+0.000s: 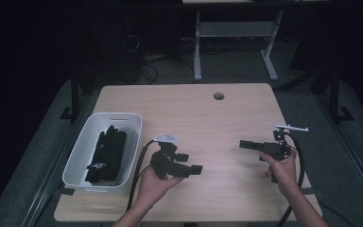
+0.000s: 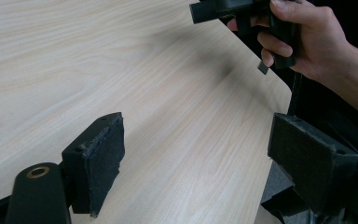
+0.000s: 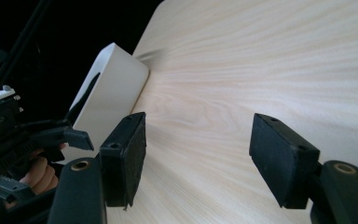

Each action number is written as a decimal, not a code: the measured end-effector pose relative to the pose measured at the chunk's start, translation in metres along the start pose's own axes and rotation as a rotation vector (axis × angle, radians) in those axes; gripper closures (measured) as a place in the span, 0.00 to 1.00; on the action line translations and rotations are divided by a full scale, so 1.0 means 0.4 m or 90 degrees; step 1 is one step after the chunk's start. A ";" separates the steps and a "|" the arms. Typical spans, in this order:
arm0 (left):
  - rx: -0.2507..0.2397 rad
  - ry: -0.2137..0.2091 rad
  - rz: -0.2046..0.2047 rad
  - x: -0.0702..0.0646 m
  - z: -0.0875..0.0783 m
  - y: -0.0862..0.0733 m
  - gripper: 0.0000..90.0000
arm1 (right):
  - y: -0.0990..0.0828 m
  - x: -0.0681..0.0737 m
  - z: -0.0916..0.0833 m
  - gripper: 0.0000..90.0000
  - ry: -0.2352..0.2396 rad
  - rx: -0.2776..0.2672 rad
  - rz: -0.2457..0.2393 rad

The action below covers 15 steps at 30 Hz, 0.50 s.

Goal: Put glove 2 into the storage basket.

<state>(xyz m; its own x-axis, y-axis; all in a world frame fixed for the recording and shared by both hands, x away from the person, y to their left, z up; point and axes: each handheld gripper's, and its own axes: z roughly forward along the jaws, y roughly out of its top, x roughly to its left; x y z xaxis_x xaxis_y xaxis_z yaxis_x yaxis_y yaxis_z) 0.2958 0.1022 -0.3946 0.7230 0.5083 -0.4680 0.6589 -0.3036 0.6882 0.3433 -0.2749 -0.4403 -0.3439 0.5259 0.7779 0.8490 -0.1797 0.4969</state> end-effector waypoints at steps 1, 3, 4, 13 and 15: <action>-0.002 -0.001 -0.001 0.000 0.002 -0.003 0.21 | -0.003 -0.003 -0.002 0.40 -0.001 0.001 -0.003; -0.003 0.002 0.001 -0.001 0.003 -0.007 0.21 | -0.010 -0.007 -0.005 0.40 0.001 -0.001 -0.001; -0.004 0.001 0.002 -0.001 0.003 -0.009 0.21 | -0.014 -0.009 -0.007 0.40 0.000 0.001 0.000; -0.013 0.009 0.010 -0.008 0.001 -0.029 0.21 | -0.045 -0.020 -0.016 0.40 0.001 0.002 0.000; -0.013 0.007 0.011 -0.006 -0.001 -0.034 0.21 | -0.052 -0.021 -0.019 0.40 0.000 0.006 -0.002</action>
<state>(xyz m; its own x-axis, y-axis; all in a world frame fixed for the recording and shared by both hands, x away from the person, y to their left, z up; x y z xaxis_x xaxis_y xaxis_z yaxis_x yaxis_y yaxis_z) 0.2850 0.1054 -0.4024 0.7316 0.5122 -0.4499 0.6420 -0.2953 0.7076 0.3254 -0.2818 -0.4545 -0.3461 0.5262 0.7768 0.8519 -0.1705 0.4951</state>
